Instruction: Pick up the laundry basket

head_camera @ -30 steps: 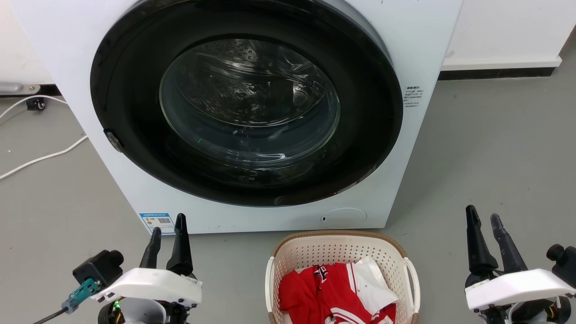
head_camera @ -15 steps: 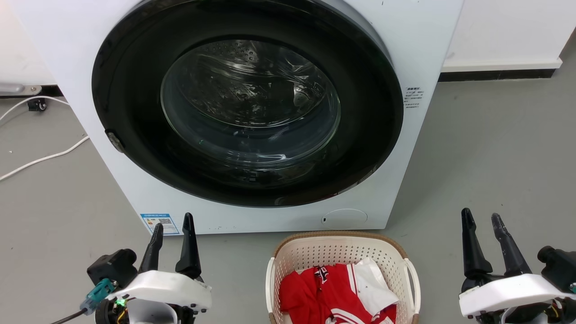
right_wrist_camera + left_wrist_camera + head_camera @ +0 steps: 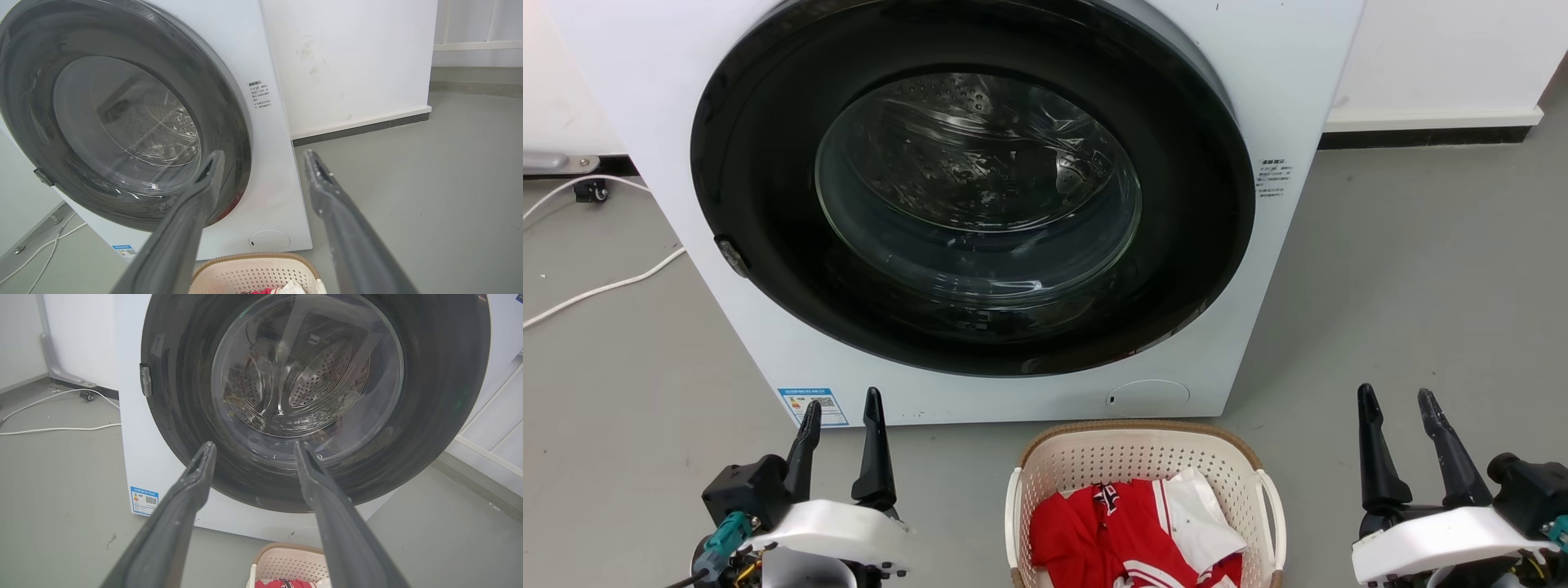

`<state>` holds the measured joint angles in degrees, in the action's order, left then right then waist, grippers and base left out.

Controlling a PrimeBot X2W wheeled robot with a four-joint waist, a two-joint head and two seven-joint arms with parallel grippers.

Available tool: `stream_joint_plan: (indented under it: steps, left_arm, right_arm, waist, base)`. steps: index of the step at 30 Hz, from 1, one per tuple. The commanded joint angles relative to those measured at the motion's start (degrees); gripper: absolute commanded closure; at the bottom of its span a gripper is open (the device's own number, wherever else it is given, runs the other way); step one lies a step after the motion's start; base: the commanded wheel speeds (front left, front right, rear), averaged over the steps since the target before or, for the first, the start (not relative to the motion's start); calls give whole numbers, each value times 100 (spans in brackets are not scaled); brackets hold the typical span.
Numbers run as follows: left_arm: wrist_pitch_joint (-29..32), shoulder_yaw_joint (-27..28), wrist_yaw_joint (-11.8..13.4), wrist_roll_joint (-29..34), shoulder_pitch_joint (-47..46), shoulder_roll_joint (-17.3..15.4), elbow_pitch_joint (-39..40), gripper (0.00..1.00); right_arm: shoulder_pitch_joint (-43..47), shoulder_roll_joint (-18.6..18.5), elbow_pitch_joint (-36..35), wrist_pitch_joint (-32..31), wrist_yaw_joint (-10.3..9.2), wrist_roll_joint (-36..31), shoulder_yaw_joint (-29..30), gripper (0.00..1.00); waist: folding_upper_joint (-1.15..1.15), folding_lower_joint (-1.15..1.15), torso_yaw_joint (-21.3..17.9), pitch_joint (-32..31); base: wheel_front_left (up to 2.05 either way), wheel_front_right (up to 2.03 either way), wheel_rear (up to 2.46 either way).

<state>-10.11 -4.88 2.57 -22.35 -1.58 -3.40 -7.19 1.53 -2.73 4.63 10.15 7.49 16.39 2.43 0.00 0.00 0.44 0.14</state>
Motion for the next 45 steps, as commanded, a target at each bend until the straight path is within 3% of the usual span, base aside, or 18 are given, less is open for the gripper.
stream_joint_plan:
  steps: [1, 32, 45]
  left_arm:
    - [-49, -12, -8, 126, 17, -7, 67, 0]
    - [-428, -107, 34, 1462, 142, 53, 92, 0]
    - [-523, -152, 85, 1696, 174, 52, 15, 0]
  right_arm:
    - [41, -24, -81, 48, 1, -93, 9, 0]
    - [209, -24, -239, 415, -1, -1127, 14, 0]
    - [235, -24, -155, 506, -1, -1104, -5, 0]
  waist:
    - [0, 0, -1, 2]
    - [0, 0, 8, -8]
    - [0, 0, 15, -18]
  base:
    - [0, 0, 0]
    - [0, 0, 0]
    - [0, 0, 0]
